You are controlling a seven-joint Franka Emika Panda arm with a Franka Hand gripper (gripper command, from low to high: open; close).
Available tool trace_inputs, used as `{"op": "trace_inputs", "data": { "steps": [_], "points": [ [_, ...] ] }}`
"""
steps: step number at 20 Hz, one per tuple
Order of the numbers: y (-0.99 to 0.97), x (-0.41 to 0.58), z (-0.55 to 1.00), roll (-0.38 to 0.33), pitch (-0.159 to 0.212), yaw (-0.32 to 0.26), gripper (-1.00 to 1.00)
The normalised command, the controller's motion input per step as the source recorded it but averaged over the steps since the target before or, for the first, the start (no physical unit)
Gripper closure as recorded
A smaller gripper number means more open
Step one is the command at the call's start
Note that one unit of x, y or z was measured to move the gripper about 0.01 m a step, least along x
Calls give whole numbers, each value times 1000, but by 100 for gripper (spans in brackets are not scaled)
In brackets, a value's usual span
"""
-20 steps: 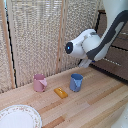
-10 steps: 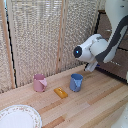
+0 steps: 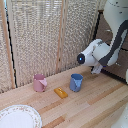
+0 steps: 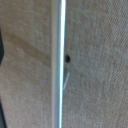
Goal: Please adjust your gripper to match the height of the lower drawer handle. Progress your gripper onward until it happens to touch the drawer handle. Now, firmly take hold of it with your gripper, then steadily retract it to swing the drawer wide open.
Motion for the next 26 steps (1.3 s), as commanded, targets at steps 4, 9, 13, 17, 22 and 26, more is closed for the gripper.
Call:
{"op": "trace_inputs", "data": {
  "steps": [4, 9, 13, 17, 22, 26],
  "points": [
    [-438, 0, -96, -14, 0, 167, -100],
    [-403, 31, -61, 10, 15, 210, -100],
    [-131, 10, 0, 5, 43, 272, 100],
    [-68, 0, -27, 26, 11, 212, 100],
    [-206, -3, -9, 25, 0, 17, 100],
    [18, 6, 0, 5, 12, 0, 100]
  ]
}}
